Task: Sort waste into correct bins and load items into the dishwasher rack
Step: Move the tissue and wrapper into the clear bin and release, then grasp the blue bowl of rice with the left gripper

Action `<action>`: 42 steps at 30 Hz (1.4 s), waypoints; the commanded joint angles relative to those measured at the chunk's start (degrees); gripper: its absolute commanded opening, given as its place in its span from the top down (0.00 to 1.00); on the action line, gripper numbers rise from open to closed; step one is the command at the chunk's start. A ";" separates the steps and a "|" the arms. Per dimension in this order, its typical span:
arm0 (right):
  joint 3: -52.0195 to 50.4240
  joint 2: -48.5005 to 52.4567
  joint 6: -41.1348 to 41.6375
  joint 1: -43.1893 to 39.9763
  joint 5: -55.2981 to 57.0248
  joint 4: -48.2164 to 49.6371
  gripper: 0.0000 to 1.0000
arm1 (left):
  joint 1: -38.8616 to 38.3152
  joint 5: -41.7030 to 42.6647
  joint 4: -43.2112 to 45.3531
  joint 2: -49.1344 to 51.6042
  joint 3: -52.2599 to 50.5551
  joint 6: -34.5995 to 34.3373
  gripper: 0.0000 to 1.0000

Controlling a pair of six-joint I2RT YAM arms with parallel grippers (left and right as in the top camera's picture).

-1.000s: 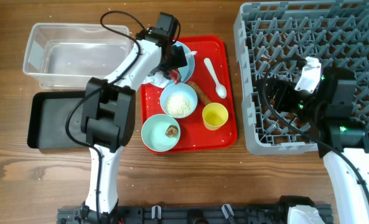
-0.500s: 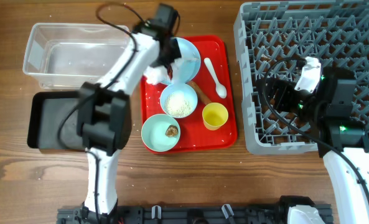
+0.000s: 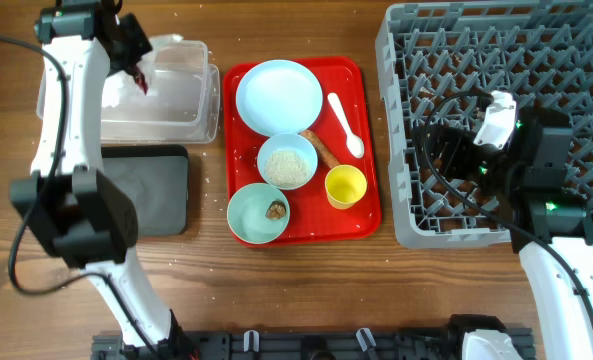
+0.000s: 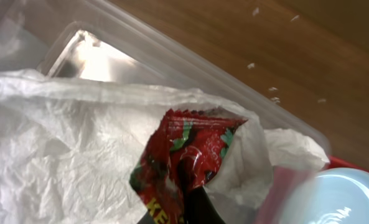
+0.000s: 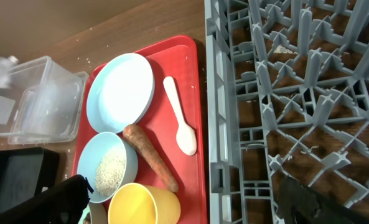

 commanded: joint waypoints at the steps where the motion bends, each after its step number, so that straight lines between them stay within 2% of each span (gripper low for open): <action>1: 1.01 0.39 0.44 0.22 -0.94 0.37 0.00 | 1.49 -0.94 1.36 6.60 -0.68 5.90 0.50; 2: 1.01 0.39 0.46 0.22 -0.94 0.37 0.00 | 1.60 -0.92 1.64 7.80 -0.68 5.86 0.13; 3: 1.01 0.39 0.46 0.22 -0.94 0.37 0.00 | 1.62 -0.92 1.77 8.11 -0.68 5.86 0.00; 7: 1.01 0.39 0.48 0.22 -0.94 2.19 0.00 | 1.60 -0.28 0.72 6.12 3.26 5.86 0.00; 11: 1.01 0.39 0.44 0.22 -0.94 2.49 0.00 | 1.14 4.85 -5.92 2.40 8.70 6.14 0.00; 13: 1.01 0.39 0.39 0.22 -0.92 2.56 0.00 | 0.00 10.84 -8.04 0.87 8.70 9.90 0.00; 17: 1.01 0.39 0.42 0.22 -0.94 3.13 0.00 | -6.38 13.07 -12.92 0.44 8.66 11.85 0.05; 21: 1.01 0.39 0.39 0.22 -0.94 2.62 0.00 | -16.00 13.05 -20.00 0.59 8.66 11.82 0.09; 25: 1.01 0.39 0.26 0.22 -0.94 1.64 0.00 | -25.18 13.05 -28.02 0.59 8.11 8.35 0.05; 28: 1.01 0.39 0.26 0.22 -0.92 1.62 0.00 | -31.41 13.03 -24.96 0.59 3.85 8.37 0.08; 32: 1.01 0.39 0.24 0.22 -0.94 1.36 0.00 | -36.44 13.05 -16.81 0.59 -4.92 8.39 0.23; 33: 1.01 0.39 0.26 0.22 -0.92 1.20 0.00 | -37.40 13.05 -14.71 0.59 -7.21 8.39 0.25; 37: 1.01 0.39 0.24 0.22 -0.92 0.28 0.00 | -39.32 12.96 -8.46 0.59 -13.14 8.48 0.26; 42: 1.01 0.39 0.28 0.22 -0.92 -0.59 0.00 | -40.37 12.85 -2.91 1.77 -18.60 8.41 0.35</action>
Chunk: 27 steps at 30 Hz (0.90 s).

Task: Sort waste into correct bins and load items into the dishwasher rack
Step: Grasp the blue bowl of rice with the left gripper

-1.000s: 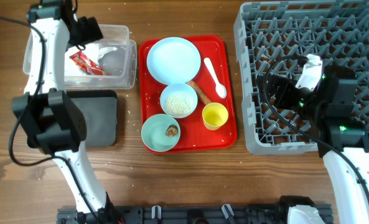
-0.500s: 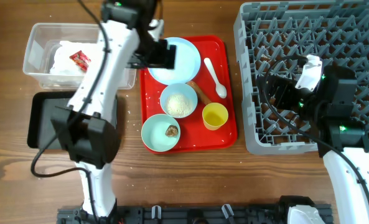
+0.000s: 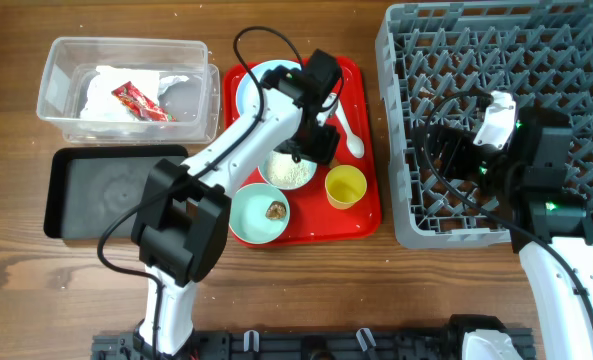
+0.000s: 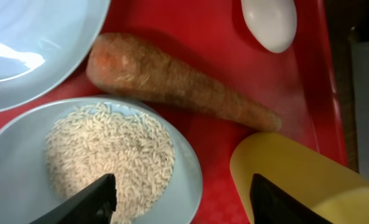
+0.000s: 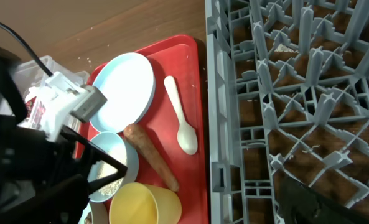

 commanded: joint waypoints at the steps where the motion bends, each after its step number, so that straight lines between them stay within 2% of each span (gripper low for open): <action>1: 1.01 0.39 0.07 0.22 -0.76 -0.39 0.00 | -0.68 0.28 1.36 0.79 -2.97 -0.13 0.37; 3: 1.01 0.39 0.04 0.22 -0.76 -0.35 0.00 | -0.76 0.31 2.05 0.79 -4.00 -0.13 0.41; 6: 1.01 0.39 0.09 0.22 -0.76 -0.39 0.00 | -0.79 0.31 2.16 0.85 -4.28 -0.15 0.56; 10: 1.01 0.39 0.04 0.22 -0.50 -0.63 0.00 | -0.98 0.28 4.07 0.92 -7.32 -0.15 0.58; 13: 1.01 0.39 0.07 0.22 -0.50 -0.57 0.00 | -0.98 0.28 5.44 0.92 -8.87 -0.15 0.66; 16: 1.01 0.39 0.07 0.22 -0.50 -0.57 0.00 | -0.98 0.28 5.60 0.92 -8.87 -0.15 0.82; 18: 1.01 0.39 0.07 0.22 -0.50 -0.59 0.00 | -0.98 0.26 5.64 0.92 -8.87 -0.15 0.96; 24: 1.01 0.39 0.04 0.22 -0.50 -0.55 0.00 | -0.98 0.28 5.57 0.83 -8.63 -0.15 0.96; 27: 1.01 0.39 0.07 0.22 -0.50 -0.52 0.00 | -0.96 0.28 2.95 -0.07 -5.16 -0.15 0.96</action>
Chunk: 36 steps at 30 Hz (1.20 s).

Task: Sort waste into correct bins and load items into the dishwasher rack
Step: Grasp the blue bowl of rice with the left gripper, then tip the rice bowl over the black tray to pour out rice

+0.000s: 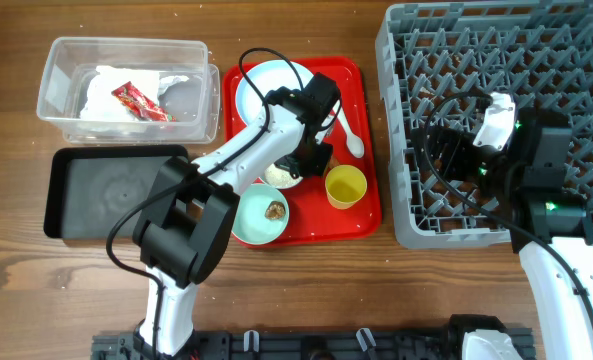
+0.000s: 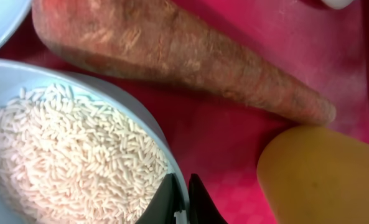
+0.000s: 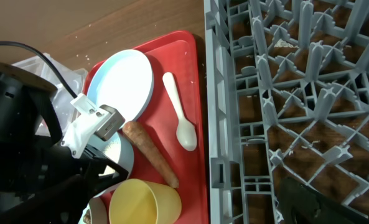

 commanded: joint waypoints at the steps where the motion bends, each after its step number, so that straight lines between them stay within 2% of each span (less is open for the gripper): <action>1: 1.01 0.39 0.09 0.22 -0.48 0.15 0.00 | -0.24 1.25 -3.30 -0.52 4.26 -0.15 0.96; 5: 1.01 0.39 0.04 0.22 -0.48 0.15 0.00 | 0.68 1.22 -6.47 -3.96 9.75 -0.15 0.96; 9: 1.01 0.39 0.07 0.22 0.20 0.13 0.00 | 3.34 1.22 -7.13 -8.02 10.43 -0.24 0.96; 11: 1.01 0.39 0.07 0.22 0.20 0.13 0.00 | 6.38 1.05 -8.52 -11.10 10.43 -3.61 0.96; 15: 1.01 0.39 0.04 0.22 0.20 0.13 0.00 | 15.19 1.64 -12.76 -20.22 10.43 -7.52 0.96; 18: 1.01 0.39 0.07 0.22 0.20 0.15 0.00 | 22.80 1.81 -17.64 -26.97 10.43 -7.54 0.96; 22: 1.01 0.39 0.11 0.22 0.17 0.15 0.00 | 31.85 4.57 -24.98 -30.05 10.40 -6.54 0.96; 27: 1.01 0.39 0.09 0.22 0.17 0.20 0.00 | 41.53 13.57 -27.63 -29.97 5.14 4.02 0.96; 29: 1.01 0.39 0.09 0.22 0.17 0.20 0.00 | 46.10 19.61 -26.75 -29.97 1.01 9.20 0.96; 30: 1.01 0.39 0.11 0.22 0.17 0.20 0.00 | 47.91 21.94 -26.08 -29.97 -0.74 11.15 0.96; 32: 1.01 0.39 0.24 0.22 0.15 0.35 0.00 | 53.99 31.30 -22.56 -29.97 -6.78 19.37 0.96; 36: 1.01 0.39 0.24 0.22 0.15 0.57 0.00 | 63.47 42.16 -15.78 -29.59 -16.65 25.79 0.96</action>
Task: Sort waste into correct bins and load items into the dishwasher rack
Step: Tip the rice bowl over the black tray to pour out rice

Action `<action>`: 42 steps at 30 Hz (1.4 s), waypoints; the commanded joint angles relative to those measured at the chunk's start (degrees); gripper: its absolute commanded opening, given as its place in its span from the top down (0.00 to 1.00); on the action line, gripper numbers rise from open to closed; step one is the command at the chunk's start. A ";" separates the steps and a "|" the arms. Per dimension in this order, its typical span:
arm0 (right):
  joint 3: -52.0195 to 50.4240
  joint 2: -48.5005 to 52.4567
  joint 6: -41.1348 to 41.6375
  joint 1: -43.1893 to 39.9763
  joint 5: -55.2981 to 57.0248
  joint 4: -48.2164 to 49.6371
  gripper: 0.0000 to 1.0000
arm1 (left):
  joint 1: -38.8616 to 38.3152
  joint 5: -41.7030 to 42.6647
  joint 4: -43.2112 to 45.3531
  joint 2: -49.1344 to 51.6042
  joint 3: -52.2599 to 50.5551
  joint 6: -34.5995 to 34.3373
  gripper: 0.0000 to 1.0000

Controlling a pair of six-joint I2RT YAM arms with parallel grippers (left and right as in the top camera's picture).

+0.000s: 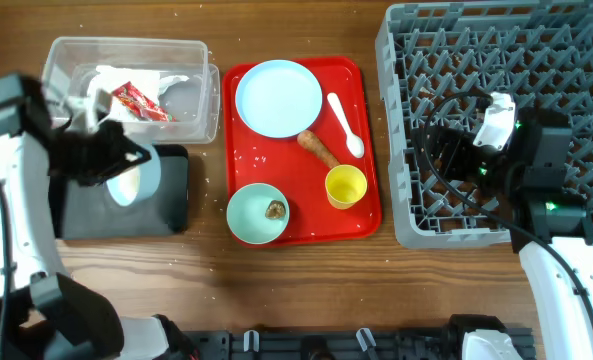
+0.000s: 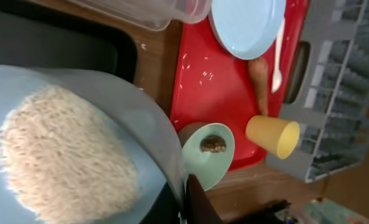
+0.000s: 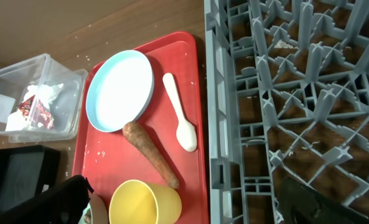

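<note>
My left gripper [image 2: 185,190] is shut on the rim of a pale blue bowl of rice [image 2: 60,155]. It holds the bowl [image 1: 128,182], somewhat tilted, above the black tray [image 1: 171,195] at the left. On the red tray [image 1: 251,160] lie a blue plate [image 1: 276,97], a white spoon [image 1: 344,125], a carrot [image 1: 319,149], a yellow cup [image 1: 345,186] and a green bowl [image 1: 258,213] with a food scrap. My right gripper [image 3: 184,202] hangs open over the near left part of the grey dishwasher rack [image 1: 496,110], with nothing between its fingers.
A clear plastic bin [image 1: 126,75] at the back left holds crumpled tissue and a red ketchup packet [image 1: 134,101]. Rice grains lie scattered on the red tray and on the wood beside it. The rack's left wall [image 3: 212,124] stands next to the red tray.
The rice bowl has left the red tray and now hangs in my left gripper over the black tray at the left. The right arm has not moved.
My left gripper first held the red ketchup packet over the clear bin. Then the packet lay in the bin and the gripper stood open over the rice bowl and carrot. It then shut on the bowl's rim, and the bowl is now over the black tray.
</note>
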 commanded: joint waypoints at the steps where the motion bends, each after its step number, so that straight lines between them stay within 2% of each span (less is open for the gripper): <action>1: 1.01 0.39 0.26 0.22 0.15 0.33 0.00 | 7.54 14.75 4.46 0.50 -7.54 10.01 0.96; 3: 1.01 0.39 0.26 0.22 0.15 0.42 0.00 | 11.93 19.50 9.27 1.46 -12.00 12.37 0.96; 8: 1.01 0.39 0.72 0.22 0.13 0.76 0.00 | 20.28 32.79 20.13 5.51 -19.28 12.33 0.96; 13: 1.01 0.39 0.74 0.22 0.13 0.70 0.00 | 24.72 43.93 17.77 10.16 -19.69 11.06 0.96; 18: 1.01 0.39 0.70 0.22 0.13 0.13 0.00 | 26.75 45.86 16.92 10.38 -19.67 2.08 0.96; 20: 1.01 0.39 0.74 0.22 0.13 0.09 0.00 | 26.93 48.39 15.32 10.38 -19.67 0.79 0.96; 24: 1.01 0.39 0.72 0.22 0.13 -0.31 0.00 | 26.93 51.93 8.39 10.38 -19.67 0.90 0.96; 27: 1.01 0.39 0.70 0.22 0.13 -0.31 0.00 | 27.36 52.04 11.69 10.38 -19.67 0.52 0.96; 30: 1.01 0.39 0.70 0.22 0.13 -0.35 0.00 | 27.91 53.20 10.95 10.38 -19.67 -0.35 0.96; 32: 1.01 0.39 0.85 0.22 0.13 -0.31 0.00 | 28.70 48.33 14.47 10.38 -19.67 -1.31 0.96; 36: 1.01 0.39 1.70 0.22 0.15 0.13 0.00 | 28.79 51.32 12.46 10.27 -19.67 -1.29 0.96; 42: 1.01 0.37 1.77 0.22 0.09 1.07 0.00 | 28.48 49.79 12.04 7.19 -19.43 -0.61 0.96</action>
